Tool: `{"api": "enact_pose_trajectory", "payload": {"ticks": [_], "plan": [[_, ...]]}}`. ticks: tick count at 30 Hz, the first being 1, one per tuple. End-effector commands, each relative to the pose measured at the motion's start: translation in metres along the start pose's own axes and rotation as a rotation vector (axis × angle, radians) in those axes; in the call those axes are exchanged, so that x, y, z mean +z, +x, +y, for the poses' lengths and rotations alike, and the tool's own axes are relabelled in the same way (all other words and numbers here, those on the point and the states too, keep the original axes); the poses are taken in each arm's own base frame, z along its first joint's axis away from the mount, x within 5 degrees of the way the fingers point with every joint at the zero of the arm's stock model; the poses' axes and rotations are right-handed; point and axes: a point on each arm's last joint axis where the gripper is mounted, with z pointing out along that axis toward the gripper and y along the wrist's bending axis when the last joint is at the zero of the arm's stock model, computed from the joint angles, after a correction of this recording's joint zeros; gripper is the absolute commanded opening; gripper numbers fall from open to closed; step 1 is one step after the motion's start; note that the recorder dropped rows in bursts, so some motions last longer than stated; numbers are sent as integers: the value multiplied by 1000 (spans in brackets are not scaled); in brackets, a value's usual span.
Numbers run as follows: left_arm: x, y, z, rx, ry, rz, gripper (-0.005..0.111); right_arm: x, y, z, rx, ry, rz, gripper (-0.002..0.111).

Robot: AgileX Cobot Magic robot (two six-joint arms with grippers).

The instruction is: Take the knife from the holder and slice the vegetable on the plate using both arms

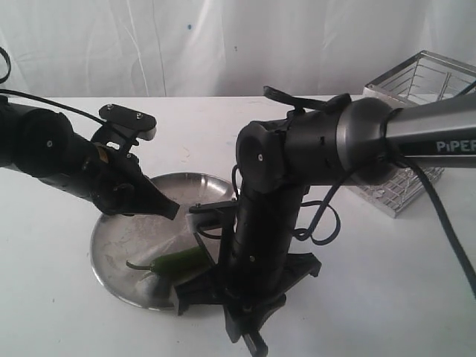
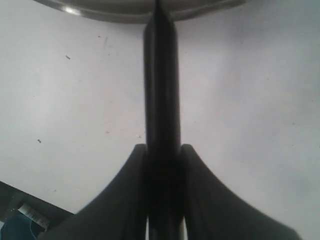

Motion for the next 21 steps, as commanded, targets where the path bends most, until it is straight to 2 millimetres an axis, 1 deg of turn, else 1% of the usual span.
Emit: {"api": "enact_pose_trajectory", "payload": {"ticks": [1,7,12,16,18,21], "plan": [[-2,1,-3,-13,12,2,0,1,-2,0,10,-6,-12,0],[-2,0,-5,-33,20,-1,0,1,-3,0,10,-8,-24,0],[8,4,-6,-74,34,23,0,1,-4,0,11,-9,-29,0],[8,-1,-7,-148,49,-25,0,1,-5,0,15,-11,-42,0],[9,0,-7,-178,50,-46,0,1,-6,0,15,-12,-52,0],[12,5,2,-288,13,-152,0,1,-7,0,16,-15,-60,0]]}}
